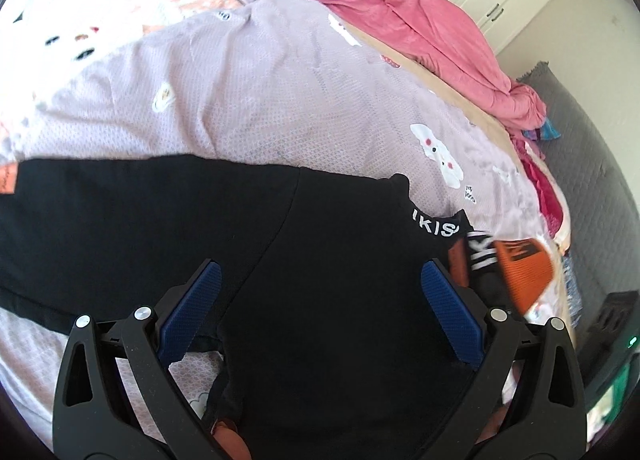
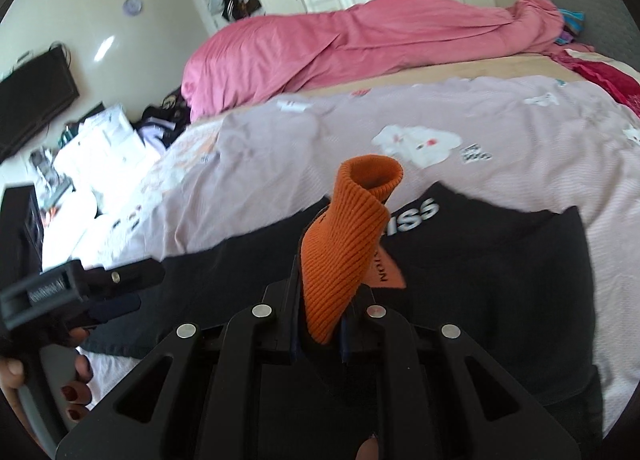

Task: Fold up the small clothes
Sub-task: 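Lower the sock onto the shirt chest and open the right tool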

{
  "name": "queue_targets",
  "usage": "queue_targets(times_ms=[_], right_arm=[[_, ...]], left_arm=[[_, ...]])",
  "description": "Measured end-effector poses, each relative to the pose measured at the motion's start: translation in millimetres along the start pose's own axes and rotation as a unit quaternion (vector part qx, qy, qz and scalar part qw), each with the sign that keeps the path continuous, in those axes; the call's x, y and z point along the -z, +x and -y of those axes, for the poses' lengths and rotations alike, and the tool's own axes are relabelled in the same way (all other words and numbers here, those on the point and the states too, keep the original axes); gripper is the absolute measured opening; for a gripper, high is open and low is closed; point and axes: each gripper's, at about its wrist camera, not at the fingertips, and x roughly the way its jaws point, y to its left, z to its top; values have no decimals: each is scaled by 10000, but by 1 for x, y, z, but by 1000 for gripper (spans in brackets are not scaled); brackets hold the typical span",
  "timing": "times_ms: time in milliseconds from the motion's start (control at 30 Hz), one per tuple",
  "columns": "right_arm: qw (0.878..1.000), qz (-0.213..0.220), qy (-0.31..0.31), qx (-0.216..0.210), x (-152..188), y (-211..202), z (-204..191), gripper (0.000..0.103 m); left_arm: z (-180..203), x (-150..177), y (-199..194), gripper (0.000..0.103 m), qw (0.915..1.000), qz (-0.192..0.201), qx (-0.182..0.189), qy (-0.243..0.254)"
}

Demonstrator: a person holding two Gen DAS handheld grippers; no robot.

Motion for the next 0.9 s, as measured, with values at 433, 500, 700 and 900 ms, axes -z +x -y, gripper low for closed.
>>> queue_targets(times_ms=[433,500,700,900], right_arm=[[9983,-134,-280,-486,12,12,-17,42],[9989,-69,-245,-393,11,5,-9,44],[9999,10,7,144,13,-17,35,49],[9975,130,432,545,18,-40,87,50]], left_arm=[[-15,6,20,91,9984,-381,304,-284],[-15,9,25,87,9981,-473,302,-255],[-4,19,40,62,9965,-710,435,-42],[8,27,53,60,9930,-885,768,-128]])
